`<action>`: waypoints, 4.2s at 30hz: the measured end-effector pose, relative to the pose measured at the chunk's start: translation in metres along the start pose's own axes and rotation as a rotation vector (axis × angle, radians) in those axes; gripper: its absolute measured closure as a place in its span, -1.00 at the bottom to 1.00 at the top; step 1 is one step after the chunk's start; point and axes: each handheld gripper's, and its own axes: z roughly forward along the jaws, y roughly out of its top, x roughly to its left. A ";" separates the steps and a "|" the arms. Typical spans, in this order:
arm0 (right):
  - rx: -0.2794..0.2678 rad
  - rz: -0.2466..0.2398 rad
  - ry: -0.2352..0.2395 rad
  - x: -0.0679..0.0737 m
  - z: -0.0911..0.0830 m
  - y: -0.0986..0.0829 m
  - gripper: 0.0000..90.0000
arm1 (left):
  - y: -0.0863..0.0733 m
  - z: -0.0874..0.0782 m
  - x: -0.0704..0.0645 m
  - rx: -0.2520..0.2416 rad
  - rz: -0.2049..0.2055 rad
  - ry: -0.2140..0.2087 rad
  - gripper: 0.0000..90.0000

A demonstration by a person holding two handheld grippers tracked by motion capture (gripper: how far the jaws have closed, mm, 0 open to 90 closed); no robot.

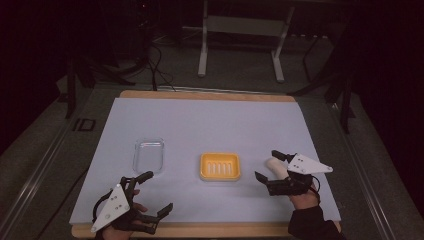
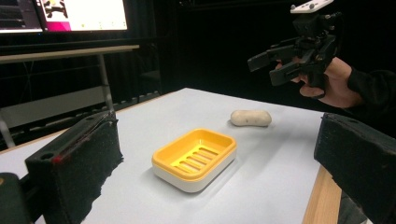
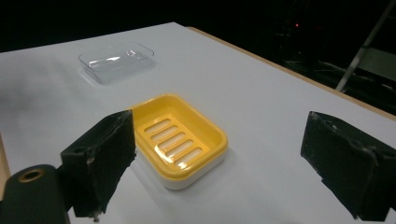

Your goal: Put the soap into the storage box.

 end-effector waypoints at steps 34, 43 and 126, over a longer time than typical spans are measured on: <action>0.233 -0.098 0.301 -0.009 0.001 0.018 -0.72 | -0.002 0.003 -0.002 0.055 0.014 -0.013 -0.98; 0.380 -0.149 0.356 -0.008 0.005 0.018 -0.71 | -0.003 0.003 -0.001 0.065 0.018 -0.014 -0.98; 0.968 0.269 -0.078 -0.082 0.022 -0.023 -0.71 | -0.004 0.004 -0.001 0.077 0.001 -0.020 -0.98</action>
